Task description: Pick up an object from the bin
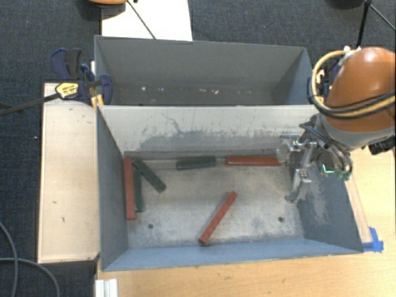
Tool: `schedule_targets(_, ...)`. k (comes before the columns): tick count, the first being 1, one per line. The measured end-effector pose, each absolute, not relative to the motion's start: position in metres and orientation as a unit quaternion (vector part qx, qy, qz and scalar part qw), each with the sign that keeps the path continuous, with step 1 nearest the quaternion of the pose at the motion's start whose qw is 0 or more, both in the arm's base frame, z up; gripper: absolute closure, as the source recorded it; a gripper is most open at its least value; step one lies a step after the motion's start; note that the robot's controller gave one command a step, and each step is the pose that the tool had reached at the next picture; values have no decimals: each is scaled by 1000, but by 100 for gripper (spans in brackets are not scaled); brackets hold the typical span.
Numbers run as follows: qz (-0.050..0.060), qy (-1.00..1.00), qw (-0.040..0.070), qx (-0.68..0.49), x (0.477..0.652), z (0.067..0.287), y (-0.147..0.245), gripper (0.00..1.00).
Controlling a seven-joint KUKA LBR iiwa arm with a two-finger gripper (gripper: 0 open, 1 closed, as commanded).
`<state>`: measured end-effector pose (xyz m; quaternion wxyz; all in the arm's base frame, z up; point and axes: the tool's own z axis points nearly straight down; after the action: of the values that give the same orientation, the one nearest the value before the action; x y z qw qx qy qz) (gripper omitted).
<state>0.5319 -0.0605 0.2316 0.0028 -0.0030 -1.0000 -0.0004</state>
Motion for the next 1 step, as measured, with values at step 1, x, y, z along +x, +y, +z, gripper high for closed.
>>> schedule_targets(1, 0, -1000, -1, -2, 533, 236, -60, 0)
